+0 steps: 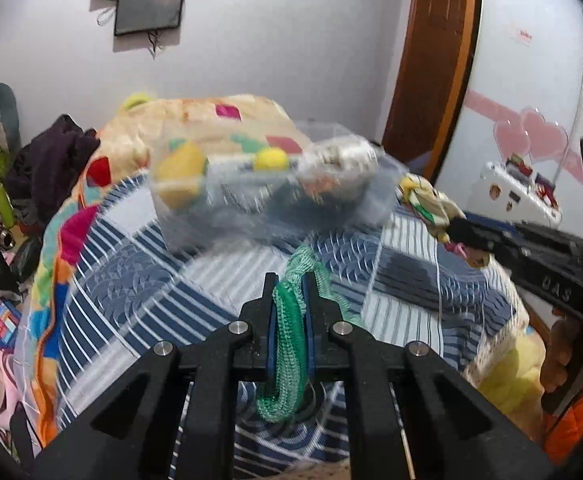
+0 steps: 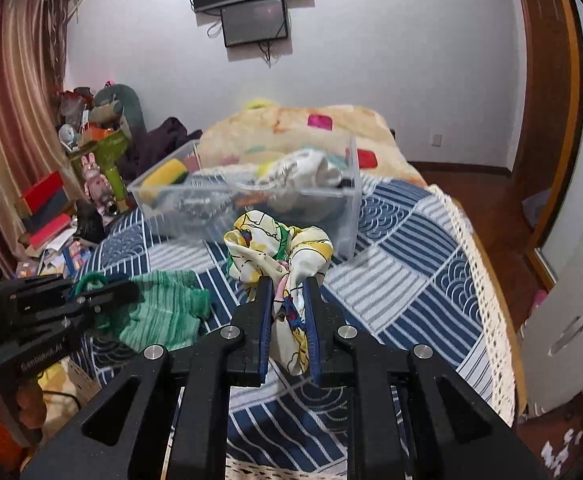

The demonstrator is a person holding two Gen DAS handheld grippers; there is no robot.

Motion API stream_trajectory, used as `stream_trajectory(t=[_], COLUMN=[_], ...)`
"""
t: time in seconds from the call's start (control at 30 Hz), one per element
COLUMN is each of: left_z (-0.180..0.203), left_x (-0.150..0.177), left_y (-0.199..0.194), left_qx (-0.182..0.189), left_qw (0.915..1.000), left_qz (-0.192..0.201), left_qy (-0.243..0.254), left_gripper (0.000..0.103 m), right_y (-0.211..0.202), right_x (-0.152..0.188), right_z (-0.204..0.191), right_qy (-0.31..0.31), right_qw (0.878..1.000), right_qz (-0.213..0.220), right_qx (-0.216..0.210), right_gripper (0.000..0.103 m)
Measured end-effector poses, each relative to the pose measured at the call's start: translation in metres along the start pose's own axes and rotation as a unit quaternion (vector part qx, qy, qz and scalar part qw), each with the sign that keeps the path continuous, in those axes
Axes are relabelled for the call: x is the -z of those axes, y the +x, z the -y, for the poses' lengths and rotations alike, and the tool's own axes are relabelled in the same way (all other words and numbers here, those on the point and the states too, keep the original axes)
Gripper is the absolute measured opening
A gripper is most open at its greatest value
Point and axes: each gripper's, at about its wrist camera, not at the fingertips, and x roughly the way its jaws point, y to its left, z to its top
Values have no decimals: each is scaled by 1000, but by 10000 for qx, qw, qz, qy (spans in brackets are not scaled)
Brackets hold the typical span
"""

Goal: Organize soft objects
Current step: 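Carry both cloths into the clear box and open both tools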

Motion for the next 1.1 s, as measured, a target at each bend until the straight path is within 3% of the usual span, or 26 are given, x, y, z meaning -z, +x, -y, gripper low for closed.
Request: stream_trajectory(t=[0.4,0.63,0.83,1.1], left_z=[-14,-24,-34,-41], left_x=[-71,-103,-109,-96], left_y=[-20,-4,34,82], left_qx=[-385,-512,-604,-560], left_qw=[9942,9920,9935,9972], left_qz=[1007,1146,916,283], left_qy=[14,-96,-306,-405], left_gripper=[10,10,10,10], right_y=[3,13,39,85], right_x=[-41,-74,-85,-75], right_z=[-10,-15,-24,-32], right_qy=[5,62,38,-83], right_qw=[9981,9957,9970,9998], right_qz=[605,914,764,123], right_qx=[-97,-118,-151,-110], right_gripper=[14,14,14,14])
